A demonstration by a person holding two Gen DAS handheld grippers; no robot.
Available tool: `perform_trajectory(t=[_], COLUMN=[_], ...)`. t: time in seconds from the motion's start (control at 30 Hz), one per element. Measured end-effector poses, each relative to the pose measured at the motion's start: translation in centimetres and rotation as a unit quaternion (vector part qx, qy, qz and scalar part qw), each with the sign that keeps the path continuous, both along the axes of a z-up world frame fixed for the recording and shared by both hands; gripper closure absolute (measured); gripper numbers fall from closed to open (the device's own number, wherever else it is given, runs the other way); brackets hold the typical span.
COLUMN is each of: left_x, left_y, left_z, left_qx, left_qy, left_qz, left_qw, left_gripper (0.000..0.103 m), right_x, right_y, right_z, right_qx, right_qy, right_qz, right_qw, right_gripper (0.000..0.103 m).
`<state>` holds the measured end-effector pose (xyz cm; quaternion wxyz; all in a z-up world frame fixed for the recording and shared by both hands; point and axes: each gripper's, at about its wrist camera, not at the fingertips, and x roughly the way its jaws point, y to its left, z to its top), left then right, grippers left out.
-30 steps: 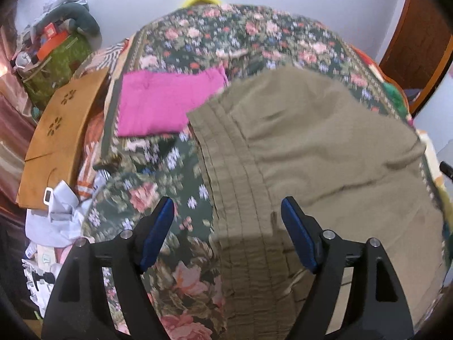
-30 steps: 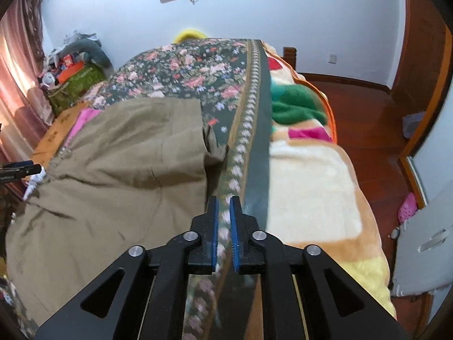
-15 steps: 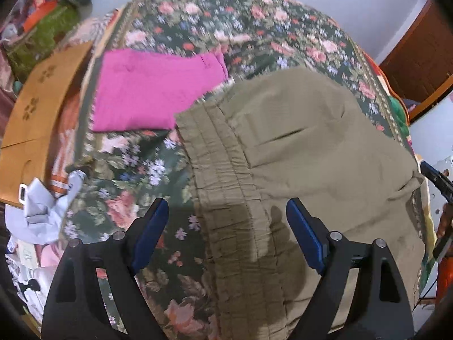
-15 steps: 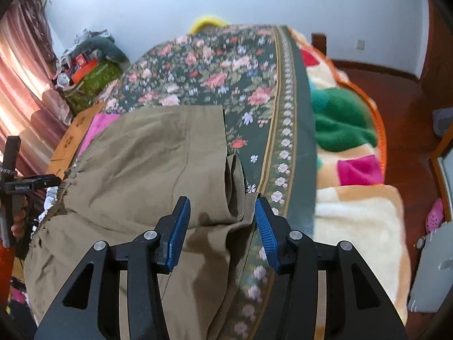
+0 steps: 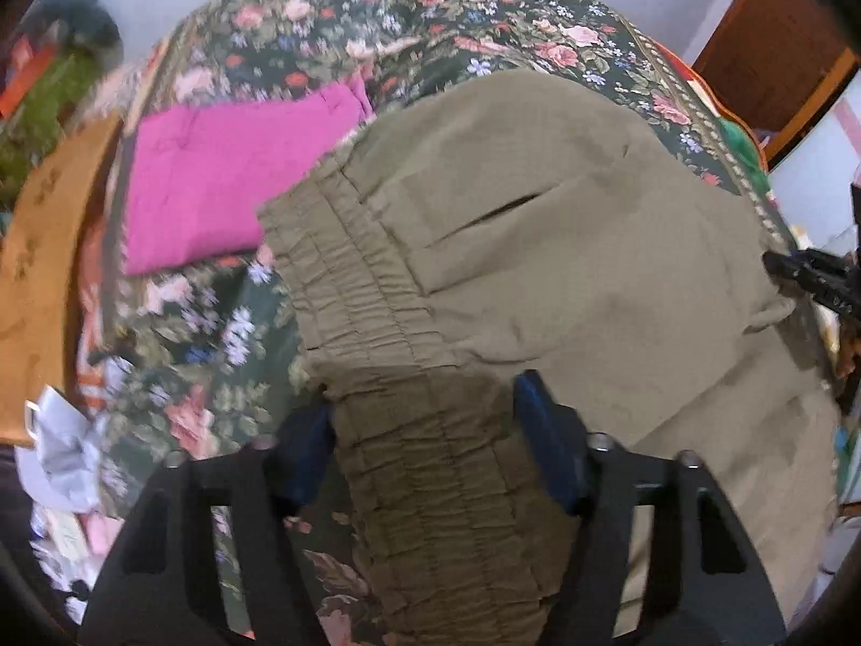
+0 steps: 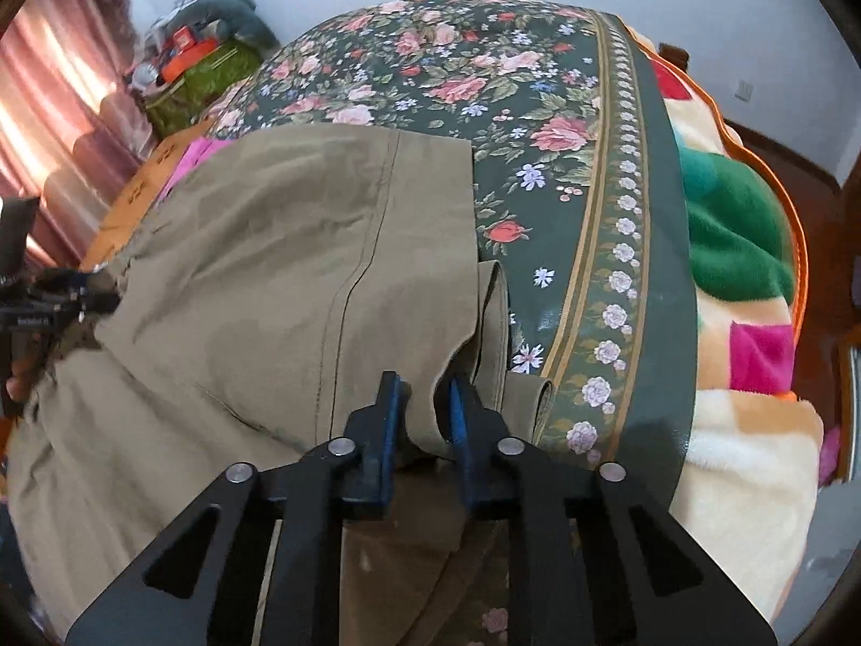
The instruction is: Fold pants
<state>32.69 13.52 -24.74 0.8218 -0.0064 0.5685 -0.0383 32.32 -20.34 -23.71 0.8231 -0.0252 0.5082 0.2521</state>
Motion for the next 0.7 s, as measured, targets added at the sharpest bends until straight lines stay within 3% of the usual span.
perform_trajectory(t=[0.03, 0.07, 0.13, 0.27, 0.4, 0.7], left_x=[0.0, 0.1, 0.2, 0.0, 0.0, -1.1], left_y=[0.0, 0.3, 0.9, 1.1, 1.4, 1.3], left_z=[0.1, 0.1, 0.0, -0.2, -0.6, 1.7], left_qx=[0.010, 0.018, 0.009, 0.040, 0.036, 0.034], left_qy=[-0.004, -0.008, -0.010, -0.025, -0.021, -0.026], left_qz=[0.001, 0.008, 0.023, 0.048, 0.075, 0.059], left_qw=[0.9999, 0.9998, 0.9996, 0.9977, 0.9964, 0.9973], left_gripper=[0.058, 0.060, 0.060, 0.060, 0.057, 0.052], right_x=[-0.1, -0.2, -0.4, -0.6, -0.5, -0.1], right_y=[0.1, 0.4, 0.9, 1.4, 1.4, 0.3], right_z=[-0.1, -0.2, -0.3, -1.0, -1.3, 1.1], right_qx=[-0.010, -0.020, -0.039, -0.056, -0.058, -0.021], right_qy=[-0.005, -0.012, -0.026, -0.038, -0.032, -0.005], right_qz=[0.006, 0.012, 0.018, 0.018, 0.010, -0.021], right_qw=[1.000, 1.000, 0.999, 0.998, 0.998, 1.000], right_gripper=[0.090, 0.091, 0.092, 0.093, 0.094, 0.089])
